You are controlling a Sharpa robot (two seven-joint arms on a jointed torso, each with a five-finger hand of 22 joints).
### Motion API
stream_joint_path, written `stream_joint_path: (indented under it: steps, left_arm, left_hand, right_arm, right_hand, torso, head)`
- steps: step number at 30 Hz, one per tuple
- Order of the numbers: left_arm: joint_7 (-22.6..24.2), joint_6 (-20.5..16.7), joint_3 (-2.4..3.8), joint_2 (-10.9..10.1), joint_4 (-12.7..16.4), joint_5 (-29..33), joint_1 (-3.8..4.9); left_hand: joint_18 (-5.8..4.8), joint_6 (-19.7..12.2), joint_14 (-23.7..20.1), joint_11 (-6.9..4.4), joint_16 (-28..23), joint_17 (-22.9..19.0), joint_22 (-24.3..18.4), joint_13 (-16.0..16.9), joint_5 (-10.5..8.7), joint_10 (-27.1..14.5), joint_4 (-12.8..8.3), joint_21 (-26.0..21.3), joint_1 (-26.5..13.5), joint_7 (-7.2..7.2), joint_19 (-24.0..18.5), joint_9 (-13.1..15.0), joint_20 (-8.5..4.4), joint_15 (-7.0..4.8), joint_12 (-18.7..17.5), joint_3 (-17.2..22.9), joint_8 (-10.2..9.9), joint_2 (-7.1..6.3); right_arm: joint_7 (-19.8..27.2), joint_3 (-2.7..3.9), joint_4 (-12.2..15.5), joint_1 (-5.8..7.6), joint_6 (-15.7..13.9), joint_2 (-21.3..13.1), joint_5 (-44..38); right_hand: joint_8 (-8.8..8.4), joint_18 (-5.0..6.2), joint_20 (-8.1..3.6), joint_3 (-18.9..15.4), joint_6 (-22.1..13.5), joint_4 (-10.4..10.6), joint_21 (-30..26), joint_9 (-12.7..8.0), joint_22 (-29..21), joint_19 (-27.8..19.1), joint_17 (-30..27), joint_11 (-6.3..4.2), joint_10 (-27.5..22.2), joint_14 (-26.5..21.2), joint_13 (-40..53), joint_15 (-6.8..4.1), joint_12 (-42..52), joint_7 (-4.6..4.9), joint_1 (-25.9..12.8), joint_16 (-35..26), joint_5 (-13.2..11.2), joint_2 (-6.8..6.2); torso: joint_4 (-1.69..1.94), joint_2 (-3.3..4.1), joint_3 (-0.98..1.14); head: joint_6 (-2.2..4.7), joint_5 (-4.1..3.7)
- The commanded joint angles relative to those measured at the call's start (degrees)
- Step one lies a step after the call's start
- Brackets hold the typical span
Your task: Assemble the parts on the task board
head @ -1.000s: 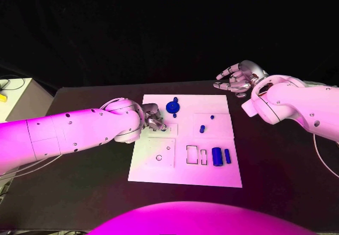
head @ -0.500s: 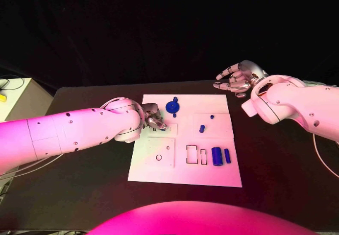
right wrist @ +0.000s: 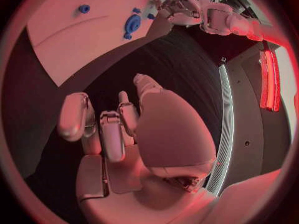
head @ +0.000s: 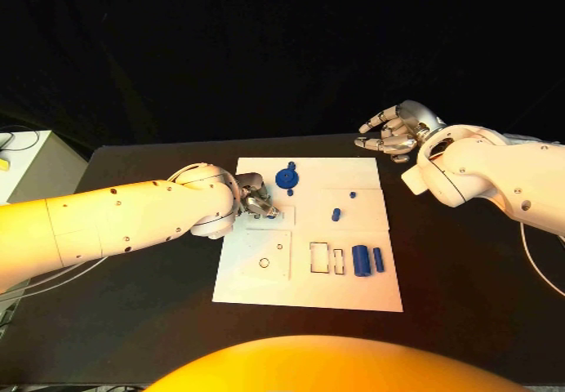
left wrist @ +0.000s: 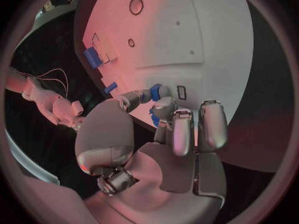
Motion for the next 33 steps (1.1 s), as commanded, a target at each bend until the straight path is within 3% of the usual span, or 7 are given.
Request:
stream_joint_path:
  steps: [1,9,17,33]
  left_arm:
    - [0.68,0.47,-0.11,0.31,0.11,0.91,-0.2]
    - [0.67,0.13,-0.11,0.41,-0.2,0.96,-0.2]
    - [0.6,0.43,-0.1,0.43,-0.55,1.0,-0.2]
    - [0.58,0.68,-0.08,-0.01,-0.6,1.03,-0.2]
  left_hand:
    - [-1.16,0.76,5.2,-0.14,0.18,11.24,-0.08,0.09,-0.42,0.0,-3.12,-0.2,-0.9,-0.81,0.18,-0.27,-0.26,-0.44,0.35,1.85,-0.47,0.03]
    - [-1.16,1.15,5.17,-0.11,0.15,11.13,-0.13,-0.02,-0.65,-0.28,-0.97,-0.35,-0.89,-0.77,0.25,-0.68,-0.34,-0.46,0.34,-2.81,-0.85,0.17]
    - [-1.15,1.48,5.13,0.02,0.13,11.02,-0.19,-0.11,-0.78,-0.63,2.48,-0.54,-0.72,-0.63,0.29,-1.14,-0.29,-0.37,0.38,-10.14,-1.36,-0.27]
    - [-1.11,1.52,5.08,0.09,0.05,10.83,-0.36,-0.21,-1.06,-0.84,4.61,-0.7,-0.36,-0.56,0.19,-1.3,-0.24,-0.31,0.36,-13.61,-1.56,-0.94]
  right_arm:
    - [0.27,0.0,0.05,-0.04,0.73,0.02,-0.67]
    - [0.32,0.0,0.02,-0.11,0.67,0.02,-0.62]
    - [0.41,0.0,0.01,-0.15,0.66,-0.03,-0.32]
    - [0.54,0.0,0.0,-0.21,0.57,-0.14,-0.12]
  right_hand:
    - [0.18,0.77,-0.22,0.36,-0.38,-0.03,-0.39,-0.09,0.29,-0.3,8.94,-0.13,-0.43,4.17,0.49,0.19,-0.35,-0.1,-0.65,-0.22,0.24,-0.09]
    - [0.19,0.8,-0.22,0.41,-0.42,0.0,-0.56,-0.11,0.2,-0.35,8.85,-0.13,-0.49,4.15,0.4,0.19,-0.42,-0.1,-0.78,-0.28,0.29,-0.07]
    - [0.2,0.83,-0.23,0.46,-0.49,0.07,-0.75,-0.13,0.1,-0.4,8.73,-0.12,-0.62,4.12,0.24,0.2,-0.56,-0.08,-1.05,-0.34,0.32,0.0]
    - [0.16,1.04,-0.23,0.52,-0.69,0.03,-1.87,-0.18,-0.53,-0.83,8.0,-0.1,-1.32,3.91,-0.5,0.2,-1.29,-0.07,-1.28,-0.73,0.34,-0.03]
  torso:
    - [0.02,-0.01,0.02]
    - [-0.02,0.02,0.0]
    - [0.04,0.0,-0.01]
    - [-0.02,-0.03,-0.05]
  head:
    - [0.01,-0.02]
    - [0.01,-0.08]
    - [0.01,-0.19]
    - [0.01,-0.35]
